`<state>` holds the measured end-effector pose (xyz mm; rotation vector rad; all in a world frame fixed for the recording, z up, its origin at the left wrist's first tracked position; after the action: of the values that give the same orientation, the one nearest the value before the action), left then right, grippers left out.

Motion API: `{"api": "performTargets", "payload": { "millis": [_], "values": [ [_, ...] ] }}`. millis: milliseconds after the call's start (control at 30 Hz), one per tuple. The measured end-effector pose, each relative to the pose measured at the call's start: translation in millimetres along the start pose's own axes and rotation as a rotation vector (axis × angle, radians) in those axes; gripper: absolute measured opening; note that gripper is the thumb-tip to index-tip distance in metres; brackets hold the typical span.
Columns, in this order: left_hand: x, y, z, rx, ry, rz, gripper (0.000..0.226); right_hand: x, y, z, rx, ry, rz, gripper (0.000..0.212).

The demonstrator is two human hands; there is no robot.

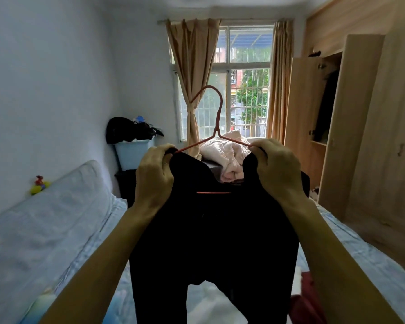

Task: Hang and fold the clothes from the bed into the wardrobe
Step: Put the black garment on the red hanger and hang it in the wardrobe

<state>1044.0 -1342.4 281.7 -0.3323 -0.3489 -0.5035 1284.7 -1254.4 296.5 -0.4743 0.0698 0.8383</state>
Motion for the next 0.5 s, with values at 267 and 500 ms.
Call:
{"api": "performTargets", "payload": {
  "millis": [267,500],
  "values": [
    [27.5,21.1,-15.7,-0.154,-0.019,0.032,0.034,2.2,-35.9,-18.4,0.080,0.030,-0.113,0.013],
    [61.2,30.3,-21.7,-0.183,0.039,-0.056,0.032,3.7,-89.6,-40.5,0.135,0.118,-0.220,0.009]
  ]
}}
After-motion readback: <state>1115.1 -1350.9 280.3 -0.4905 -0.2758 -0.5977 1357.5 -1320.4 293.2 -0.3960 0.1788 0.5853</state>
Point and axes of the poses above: each hand's wrist, its own z-axis towards the middle knuckle, its own y-axis out of the palm, x = y × z, the point moved 8 cm from there along z, towards the middle knuckle, and after that the axes turned 9 degrees about -z, right-handed, at the moved point
